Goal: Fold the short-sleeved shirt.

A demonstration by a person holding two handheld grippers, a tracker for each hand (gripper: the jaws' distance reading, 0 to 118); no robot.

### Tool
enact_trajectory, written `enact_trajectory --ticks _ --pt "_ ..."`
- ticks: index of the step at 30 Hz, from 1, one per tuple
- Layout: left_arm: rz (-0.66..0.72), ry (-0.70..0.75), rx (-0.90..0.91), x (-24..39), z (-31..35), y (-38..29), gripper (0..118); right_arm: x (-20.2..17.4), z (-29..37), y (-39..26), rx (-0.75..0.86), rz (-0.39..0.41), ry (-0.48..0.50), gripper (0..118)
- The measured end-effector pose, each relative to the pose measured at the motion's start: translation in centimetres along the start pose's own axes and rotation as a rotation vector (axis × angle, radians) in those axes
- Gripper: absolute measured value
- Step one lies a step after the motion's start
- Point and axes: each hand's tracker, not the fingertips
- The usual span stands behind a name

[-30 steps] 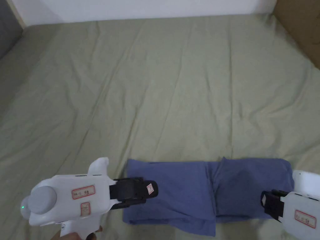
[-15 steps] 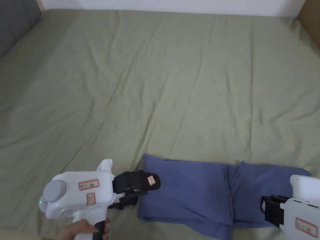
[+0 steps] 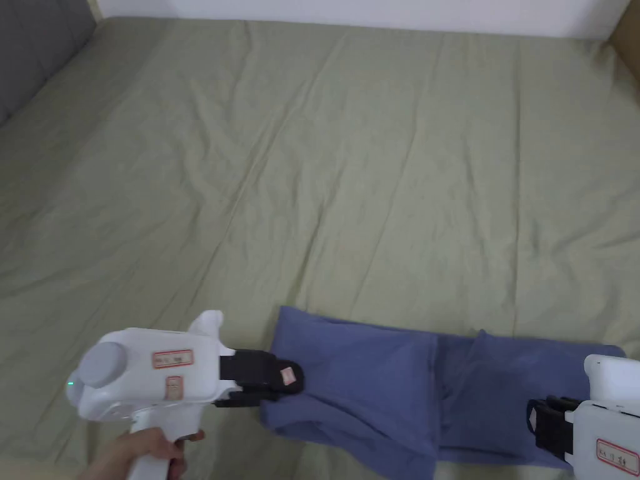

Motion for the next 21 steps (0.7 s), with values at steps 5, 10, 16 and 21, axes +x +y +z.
enact_trajectory --ticks 5,10,16,21 --pt "0.033 0.19 0.092 -2.3 8.5 0.0 11 -0.1 0.2 0.0 0.016 -0.012 0.036 3" --pt "0.035 0.328 0.153 -0.8 12.4 0.4 11 0.3 0.0 -0.4 0.027 -0.021 0.046 3" --pt "-0.143 0.401 0.154 8.7 9.9 0.1 11 1.9 0.3 -1.3 0.036 -0.063 0.059 3" --pt "-0.279 0.363 0.117 18.0 3.8 -0.6 11 4.0 0.9 -1.6 0.048 -0.116 0.035 3"
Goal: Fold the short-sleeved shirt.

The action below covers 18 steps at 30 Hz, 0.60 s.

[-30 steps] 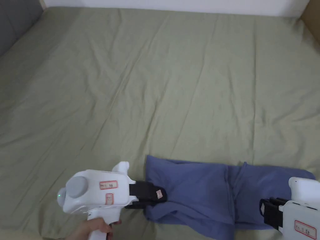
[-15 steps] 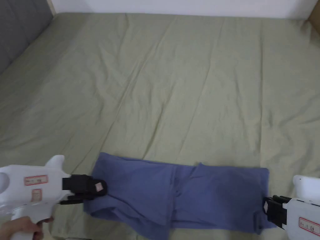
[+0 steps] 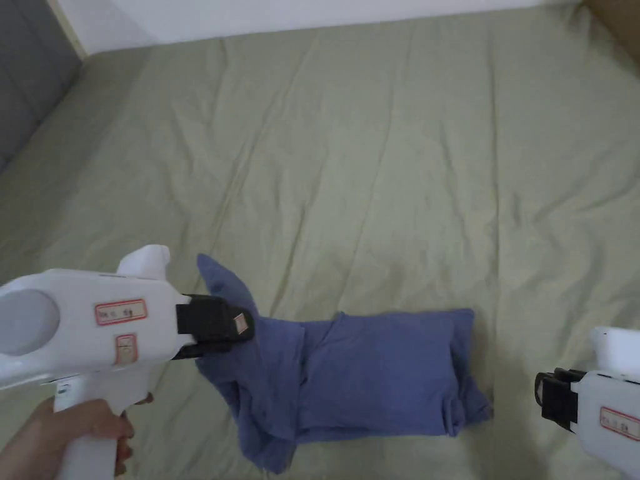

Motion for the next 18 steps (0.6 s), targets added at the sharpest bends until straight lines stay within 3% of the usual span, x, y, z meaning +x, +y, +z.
enact_trajectory --ticks 5,7,8,9,10,11,14,16,17,18 --pt "-0.205 -0.131 -0.097 8.0 -6.8 -0.2 11 2.6 1.2 -0.4 0.029 -0.064 -0.011 3" --pt "-0.245 -0.147 -0.177 10.1 -10.3 -0.7 18 3.7 1.2 -0.6 0.028 -0.096 -0.027 3" --pt "-0.249 -0.148 -0.214 10.9 -12.1 -1.0 31 4.2 1.1 -0.8 0.023 -0.115 -0.03 3" --pt "-0.236 -0.141 -0.232 11.3 -13.7 -1.3 68 4.7 1.1 -0.9 0.02 -0.134 -0.034 3" --pt "-0.208 -0.127 -0.25 11.7 -14.9 -1.6 96 5.1 1.2 -1.1 0.02 -0.151 -0.032 3" --pt "-0.19 -0.133 -0.27 11.8 -15.7 -1.8 109 5.5 1.2 -1.3 0.019 -0.162 -0.03 3" --pt "-0.12 -0.196 -0.254 10.6 -15.5 -1.3 98 6.4 1.1 -1.6 0.01 -0.179 -0.039 3" --pt "-0.078 -0.176 -0.21 9.4 -14.4 -0.6 81 6.9 0.8 -1.7 0.005 -0.185 -0.045 3" --pt "-0.063 -0.171 -0.168 8.7 -13.4 -0.2 64 7.1 0.7 -1.7 0.003 -0.189 -0.045 3" --pt "-0.049 -0.148 -0.131 7.9 -12.7 0.1 35 7.2 0.5 -1.7 0.003 -0.194 -0.044 3"
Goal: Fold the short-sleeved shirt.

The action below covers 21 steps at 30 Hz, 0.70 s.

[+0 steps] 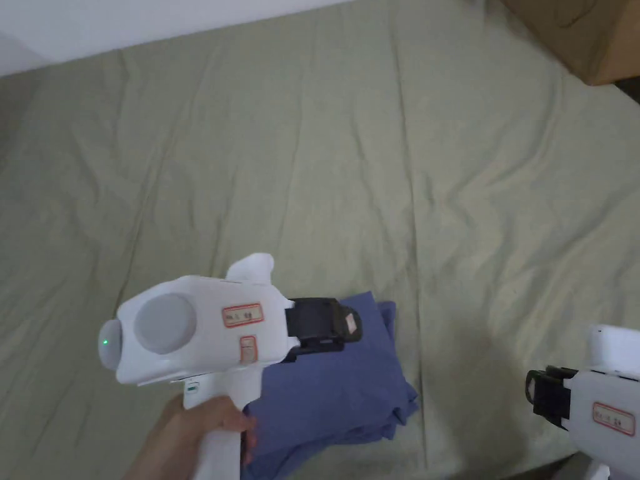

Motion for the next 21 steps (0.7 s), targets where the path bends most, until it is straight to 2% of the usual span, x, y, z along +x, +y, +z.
enact_trajectory --ticks 1,2,5,8,13,19,21 --pt "0.006 0.031 0.027 -0.7 0.6 0.1 15 0.0 -0.2 0.0 0.0 -0.006 0.002 3" --pt "-0.006 0.083 0.031 -1.4 1.0 0.2 9 0.0 -0.4 0.0 -0.001 -0.011 0.005 3" --pt "-0.008 0.182 0.007 -2.7 0.9 -0.4 4 -0.2 -0.7 0.1 -0.005 -0.01 0.017 3" --pt "0.008 0.126 -0.034 -3.0 -0.9 -1.7 2 -0.3 -1.0 0.0 -0.013 -0.003 0.023 3" --pt "-0.102 0.089 -0.157 0.1 -5.6 -3.7 1 -0.2 -1.1 -0.2 -0.024 -0.005 0.018 3" --pt "-0.16 0.046 -0.235 4.0 -10.1 -4.8 0 0.2 -0.5 -0.3 -0.021 -0.014 0.003 3" --pt "-0.189 -0.029 -0.252 5.0 -10.7 -5.1 0 0.2 -0.4 -0.3 -0.02 -0.011 -0.002 3"
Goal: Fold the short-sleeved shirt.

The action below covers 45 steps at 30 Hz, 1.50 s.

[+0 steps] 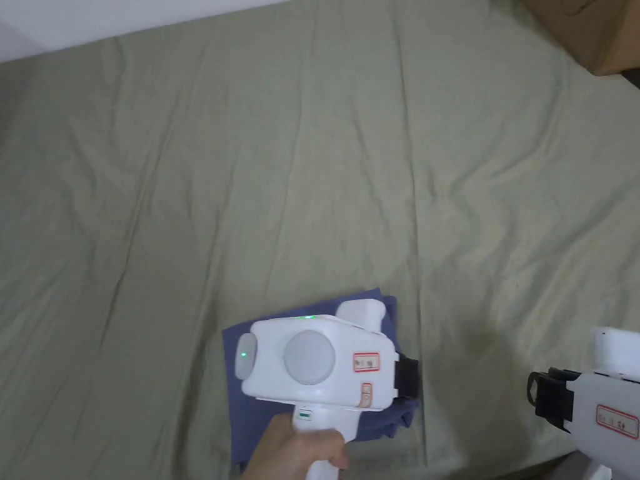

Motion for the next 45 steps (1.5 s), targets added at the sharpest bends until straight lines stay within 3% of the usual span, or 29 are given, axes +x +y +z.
enact_trajectory --ticks 5,9,15,21,27,31,35,37,39,40,41,45 --pt "0.017 -0.028 0.022 -0.5 1.4 -0.3 0 -0.7 0.7 0.4 0.011 0.022 -0.001 3" --pt "0.127 -0.095 0.169 -4.1 7.0 -1.0 0 -2.7 1.1 1.3 0.026 0.097 0.008 3" --pt "0.302 -0.089 0.369 -11.9 15.4 -5.1 0 -8.9 0.9 2.4 0.036 0.277 0.08 3" --pt "0.451 -0.07 0.424 -16.9 18.0 -10.8 0 -15.6 -0.7 3.0 0.032 0.432 0.167 3" --pt "0.491 -0.092 0.43 -17.9 17.2 -12.9 0 -19.4 -4.2 2.3 -0.004 0.605 0.126 3" --pt "0.474 -0.142 0.424 -18.2 16.4 -13.3 0 -19.2 -7.7 1.5 -0.092 0.613 0.089 3" --pt "0.464 -0.165 0.399 -18.6 16.0 -13.2 1 -18.6 -8.5 1.4 -0.127 0.531 0.111 3" --pt "0.465 -0.149 0.391 -19.1 15.7 -12.9 36 -18.6 -8.5 1.7 -0.128 0.537 0.108 3" --pt "0.466 -0.147 0.362 -19.5 15.4 -12.3 95 -18.8 -8.5 1.6 -0.131 0.553 0.105 3" --pt "0.457 -0.16 0.345 -19.7 15.1 -11.9 111 -19.1 -8.2 1.4 -0.128 0.564 0.101 3" --pt "0.445 -0.189 0.343 -19.9 14.8 -11.5 117 -19.2 -8.1 1.3 -0.125 0.571 0.097 3" --pt "0.466 -0.249 0.357 -21.1 13.2 -9.3 116 -19.1 -8.0 1.2 -0.121 0.568 0.096 3"
